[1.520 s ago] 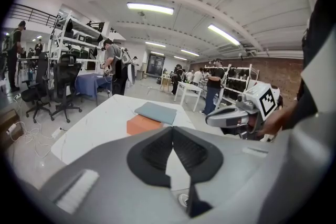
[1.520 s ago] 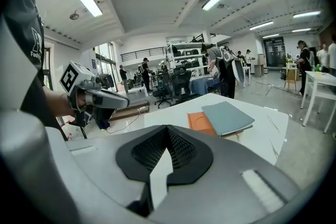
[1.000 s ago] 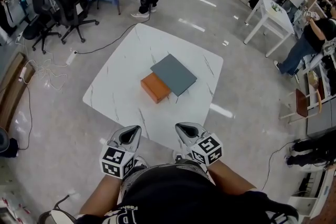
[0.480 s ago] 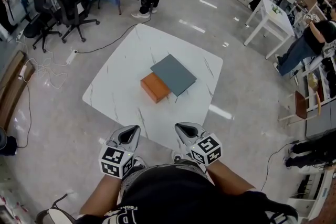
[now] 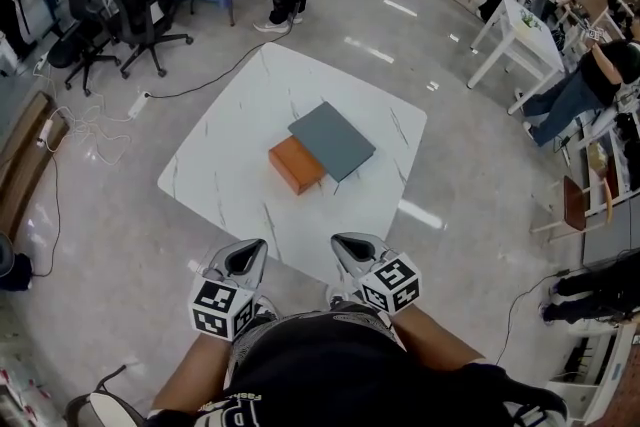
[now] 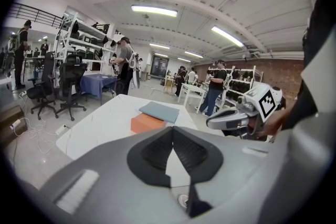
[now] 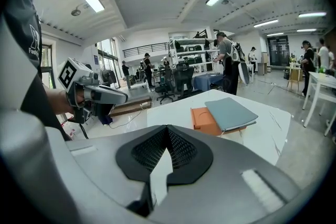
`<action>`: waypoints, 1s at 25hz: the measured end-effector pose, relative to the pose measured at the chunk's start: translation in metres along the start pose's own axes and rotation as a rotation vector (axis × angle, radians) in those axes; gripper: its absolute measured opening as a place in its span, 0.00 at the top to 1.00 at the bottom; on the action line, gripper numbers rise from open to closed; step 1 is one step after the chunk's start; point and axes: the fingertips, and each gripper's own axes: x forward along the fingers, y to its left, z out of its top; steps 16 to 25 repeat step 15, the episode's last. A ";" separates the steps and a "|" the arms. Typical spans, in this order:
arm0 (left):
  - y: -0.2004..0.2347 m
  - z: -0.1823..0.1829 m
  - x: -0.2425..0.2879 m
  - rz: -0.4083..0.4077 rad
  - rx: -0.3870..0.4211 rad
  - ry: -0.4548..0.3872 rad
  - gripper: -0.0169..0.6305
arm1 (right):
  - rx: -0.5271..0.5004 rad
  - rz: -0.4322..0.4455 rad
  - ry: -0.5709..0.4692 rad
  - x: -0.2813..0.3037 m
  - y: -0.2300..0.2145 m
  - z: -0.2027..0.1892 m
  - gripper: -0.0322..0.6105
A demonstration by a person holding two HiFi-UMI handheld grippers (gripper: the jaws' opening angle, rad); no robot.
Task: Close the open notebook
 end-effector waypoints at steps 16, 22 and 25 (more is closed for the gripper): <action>0.003 0.004 -0.001 0.022 -0.008 -0.002 0.88 | 0.016 0.040 0.013 0.008 -0.001 0.002 0.95; 0.003 0.004 -0.001 0.022 -0.008 -0.002 0.88 | 0.016 0.040 0.013 0.008 -0.001 0.002 0.95; 0.003 0.004 -0.001 0.022 -0.008 -0.002 0.88 | 0.016 0.040 0.013 0.008 -0.001 0.002 0.95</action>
